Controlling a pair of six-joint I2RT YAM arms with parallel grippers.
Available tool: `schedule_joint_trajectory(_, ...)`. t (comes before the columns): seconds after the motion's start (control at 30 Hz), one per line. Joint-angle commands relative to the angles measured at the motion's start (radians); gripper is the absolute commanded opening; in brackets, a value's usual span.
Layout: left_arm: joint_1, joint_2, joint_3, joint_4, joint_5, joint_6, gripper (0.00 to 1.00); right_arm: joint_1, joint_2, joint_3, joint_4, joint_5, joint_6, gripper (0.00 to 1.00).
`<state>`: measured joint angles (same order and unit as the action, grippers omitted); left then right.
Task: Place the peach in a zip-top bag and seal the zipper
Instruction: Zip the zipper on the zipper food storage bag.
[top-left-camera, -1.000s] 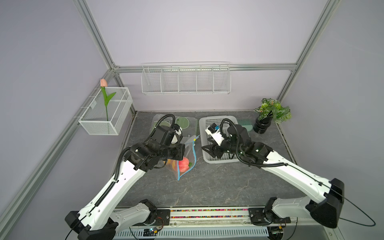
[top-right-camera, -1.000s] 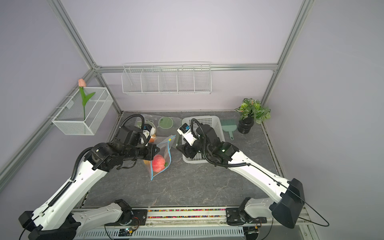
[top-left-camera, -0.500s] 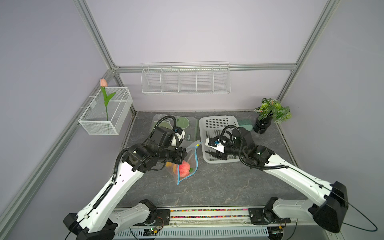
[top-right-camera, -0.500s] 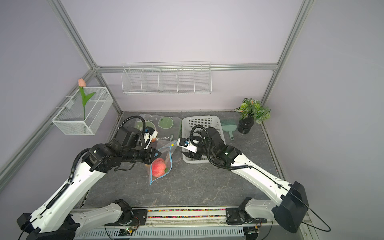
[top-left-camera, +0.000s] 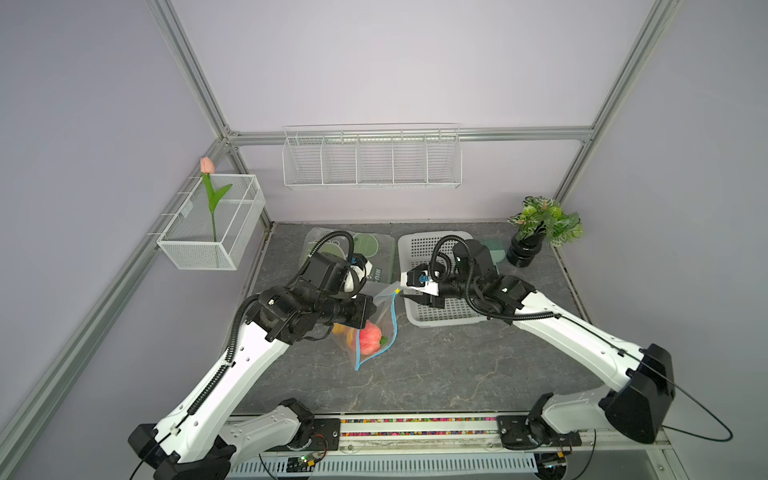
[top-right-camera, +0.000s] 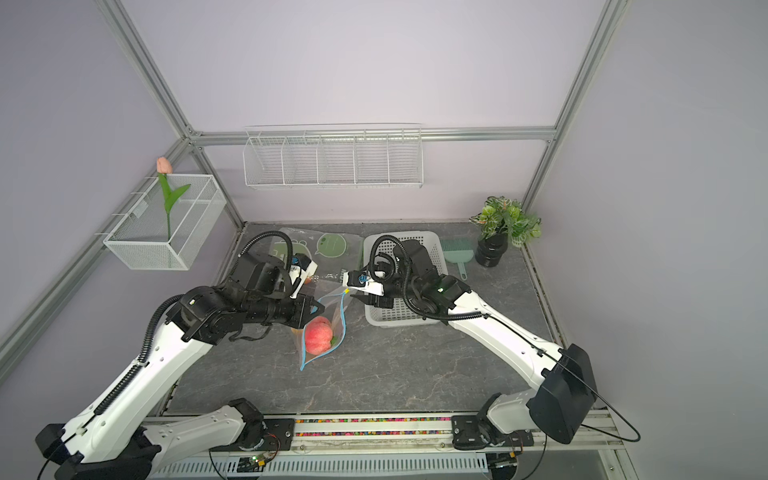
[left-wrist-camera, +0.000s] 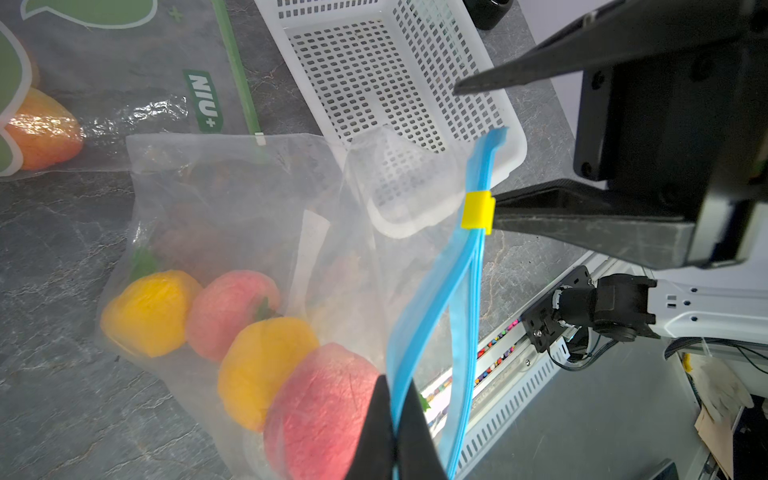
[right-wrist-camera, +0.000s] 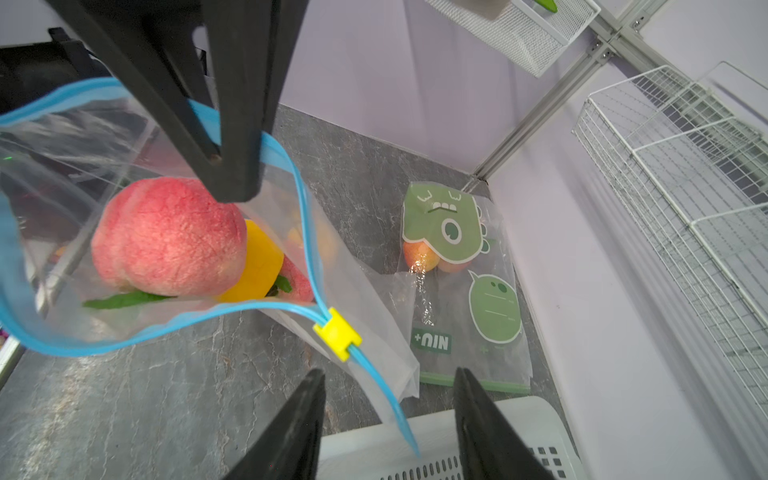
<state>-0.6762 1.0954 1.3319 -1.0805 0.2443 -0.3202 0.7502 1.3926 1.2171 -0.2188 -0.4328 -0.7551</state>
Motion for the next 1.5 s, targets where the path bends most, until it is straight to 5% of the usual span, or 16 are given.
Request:
schedule_joint_trajectory(0.0,-0.005,0.004,0.024,0.017,0.014,0.018,0.0,-0.004,0.008,0.027,-0.061,-0.078,-0.041,0.44)
schedule_joint_trajectory(0.13,-0.005,0.003,0.025,0.02,0.018,0.018,0.0,-0.004,0.021,0.039,-0.086,-0.083,-0.047,0.35)
schedule_joint_trajectory(0.43,-0.005,-0.001,0.021,0.027,0.03,0.017,0.0,-0.003,0.046,0.05,-0.098,-0.07,-0.053,0.33)
schedule_joint_trajectory(0.73,-0.005,0.007,0.029,0.026,0.018,0.023,0.0,-0.002,0.037,0.085,-0.163,-0.079,-0.027,0.07)
schedule_joint_trajectory(0.87,-0.006,0.009,0.066,0.02,-0.036,0.054,0.36,0.009,0.034,0.122,-0.244,-0.077,-0.005,0.07)
schedule_joint_trajectory(1.03,-0.006,0.011,0.122,0.026,-0.141,0.137,0.6,0.029,0.028,0.136,-0.27,-0.059,0.051,0.07)
schedule_joint_trajectory(1.2,-0.005,0.012,0.135,0.061,-0.142,0.226,0.65,0.035,0.047,0.154,-0.273,-0.032,0.114,0.07)
schedule_joint_trajectory(1.47,-0.013,0.004,0.067,0.192,0.026,0.295,0.65,0.036,0.052,0.176,-0.27,-0.072,0.18,0.07)
